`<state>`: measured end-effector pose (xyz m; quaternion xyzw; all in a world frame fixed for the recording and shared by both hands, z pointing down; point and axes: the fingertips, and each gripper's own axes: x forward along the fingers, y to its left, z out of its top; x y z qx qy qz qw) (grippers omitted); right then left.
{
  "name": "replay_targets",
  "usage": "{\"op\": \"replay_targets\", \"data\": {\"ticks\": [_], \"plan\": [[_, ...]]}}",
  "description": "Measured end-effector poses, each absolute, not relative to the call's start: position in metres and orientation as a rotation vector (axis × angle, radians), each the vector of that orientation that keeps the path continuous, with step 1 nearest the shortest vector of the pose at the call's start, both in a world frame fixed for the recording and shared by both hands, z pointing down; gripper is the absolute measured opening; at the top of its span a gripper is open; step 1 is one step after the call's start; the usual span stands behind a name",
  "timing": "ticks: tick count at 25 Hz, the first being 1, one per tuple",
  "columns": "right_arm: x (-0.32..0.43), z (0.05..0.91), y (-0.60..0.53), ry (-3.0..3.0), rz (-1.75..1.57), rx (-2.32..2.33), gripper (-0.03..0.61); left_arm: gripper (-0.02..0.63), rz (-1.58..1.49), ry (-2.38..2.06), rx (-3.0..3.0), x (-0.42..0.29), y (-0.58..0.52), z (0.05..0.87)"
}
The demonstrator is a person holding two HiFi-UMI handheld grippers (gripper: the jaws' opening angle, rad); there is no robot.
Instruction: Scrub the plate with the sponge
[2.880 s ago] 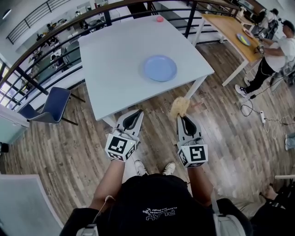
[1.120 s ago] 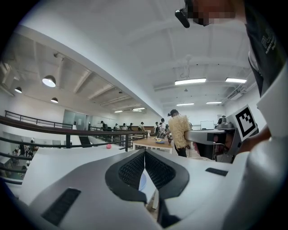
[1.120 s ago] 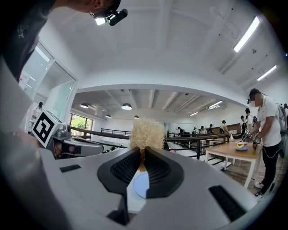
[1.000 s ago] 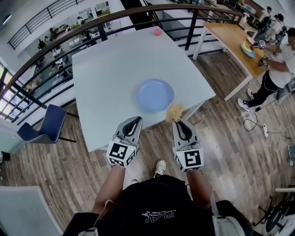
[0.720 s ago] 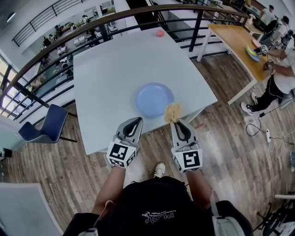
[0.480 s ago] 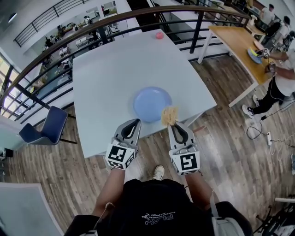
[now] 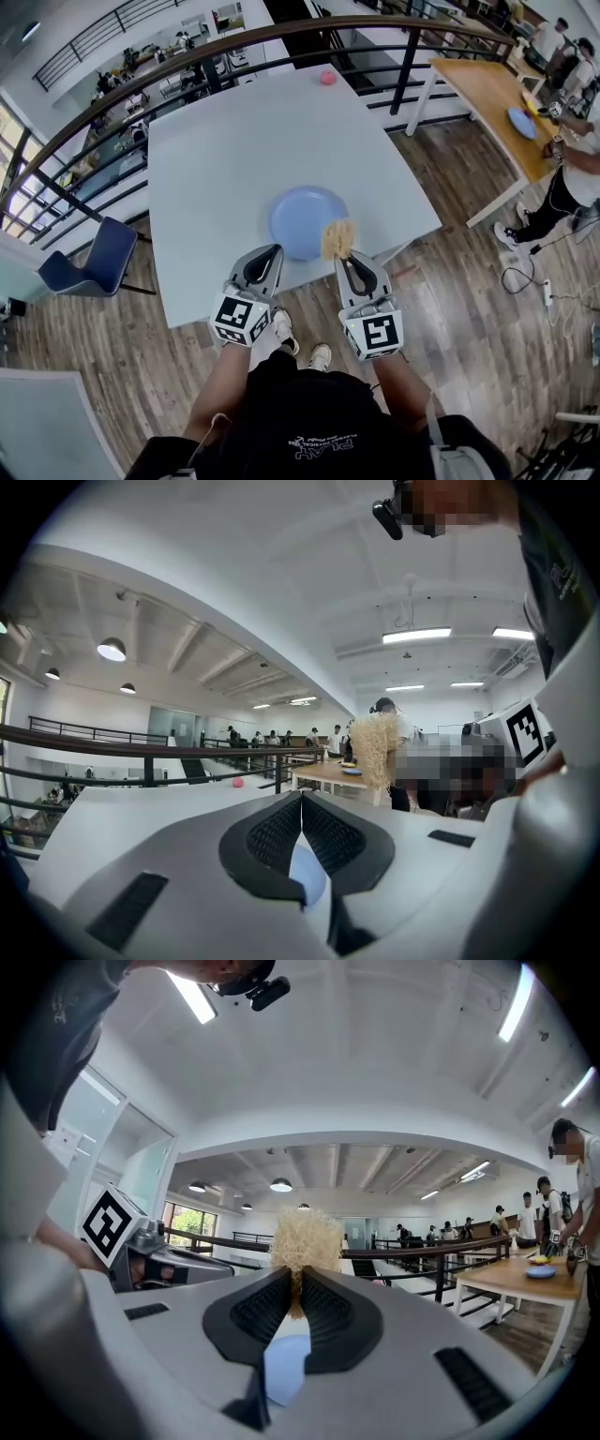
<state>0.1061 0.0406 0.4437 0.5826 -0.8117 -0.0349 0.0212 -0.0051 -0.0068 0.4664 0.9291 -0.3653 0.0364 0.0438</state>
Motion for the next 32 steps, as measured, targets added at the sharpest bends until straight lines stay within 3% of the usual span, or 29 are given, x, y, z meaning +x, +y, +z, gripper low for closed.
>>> {"op": "replay_targets", "data": {"ticks": [32], "plan": [[0.082, 0.432, -0.143, -2.321, -0.101, 1.896, 0.044, 0.012, 0.082, -0.955, 2.86, -0.035, -0.193, 0.455]]}}
